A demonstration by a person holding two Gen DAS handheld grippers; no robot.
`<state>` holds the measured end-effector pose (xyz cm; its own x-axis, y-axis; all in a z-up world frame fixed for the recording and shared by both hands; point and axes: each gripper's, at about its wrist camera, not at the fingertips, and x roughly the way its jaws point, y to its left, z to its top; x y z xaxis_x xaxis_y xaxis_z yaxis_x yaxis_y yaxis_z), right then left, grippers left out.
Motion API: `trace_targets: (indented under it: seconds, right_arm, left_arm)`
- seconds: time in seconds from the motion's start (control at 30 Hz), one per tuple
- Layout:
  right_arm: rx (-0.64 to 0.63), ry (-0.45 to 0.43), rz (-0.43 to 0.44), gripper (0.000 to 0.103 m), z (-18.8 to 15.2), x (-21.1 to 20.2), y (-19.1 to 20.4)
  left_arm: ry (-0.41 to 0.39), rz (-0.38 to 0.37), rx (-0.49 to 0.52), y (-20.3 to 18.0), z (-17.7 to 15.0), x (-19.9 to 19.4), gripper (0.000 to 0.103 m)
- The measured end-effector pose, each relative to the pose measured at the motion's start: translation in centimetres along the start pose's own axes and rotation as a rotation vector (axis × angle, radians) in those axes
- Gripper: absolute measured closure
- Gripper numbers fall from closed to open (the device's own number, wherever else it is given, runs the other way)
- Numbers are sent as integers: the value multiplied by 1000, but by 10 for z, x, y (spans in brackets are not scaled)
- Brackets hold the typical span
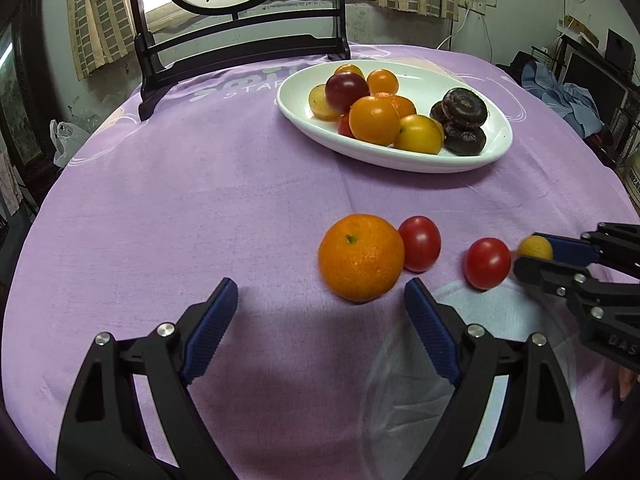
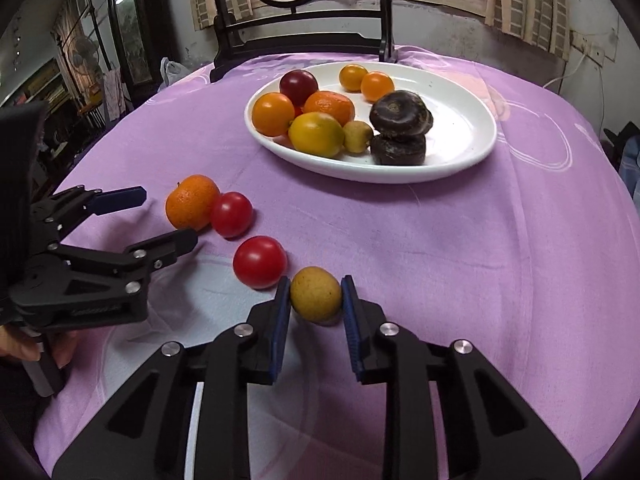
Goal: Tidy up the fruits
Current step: 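Grasp the mandarin with the left tool while the right tool grasps a small yellow fruit, then carry both fruits over the white plate and open both tools to release them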
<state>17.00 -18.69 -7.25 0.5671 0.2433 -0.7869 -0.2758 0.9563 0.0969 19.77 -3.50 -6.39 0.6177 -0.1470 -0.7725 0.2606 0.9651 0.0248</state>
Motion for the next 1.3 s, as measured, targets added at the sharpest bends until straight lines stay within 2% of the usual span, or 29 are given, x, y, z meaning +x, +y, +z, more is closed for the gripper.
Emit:
trace_targets:
  seconds: [0.2, 0.23, 0.3, 0.33, 0.47, 0.57, 0.8, 0.87, 1.0, 1.07, 1.3]
  right_arm:
    - [13, -18, 13, 77, -3, -9, -2]
    - [14, -25, 19, 77, -3, -11, -2]
    - [14, -33, 31, 77, -3, -13, -2]
    - [14, -37, 36, 77, -2, -15, -3]
    - [20, -47, 40, 77, -1, -18, -7]
    - [28, -62, 38, 77, 0, -22, -10]
    - [52, -134, 45, 77, 6, -46, -16]
    - [69, -161, 49, 77, 11, -55, -20]
    - [56, -190, 24, 77, 27, -66, -25]
    - [35, -199, -1, 77, 38, -69, -28]
    - [32, -226, -29, 77, 80, -49, -44]
  left_arm:
    - [15, 7, -11, -1, 8, 11, 20]
    - [14, 8, -9, -2, 9, 12, 24]
    - [8, -31, -9, -4, 11, 11, 44]
    - [11, -66, -8, -6, 11, 10, 61]
    - [15, -46, 17, -13, 9, 8, 61]
    - [25, -63, -6, -11, 10, -1, 61]
    - [-47, -96, -2, -11, 22, -49, 61]
    - [-67, -81, 11, -14, 32, -60, 61]
    - [-90, -113, 36, -21, 55, -70, 61]
    - [-109, -104, 56, -26, 68, -71, 61]
    - [-114, -105, 48, -33, 115, -42, 61]
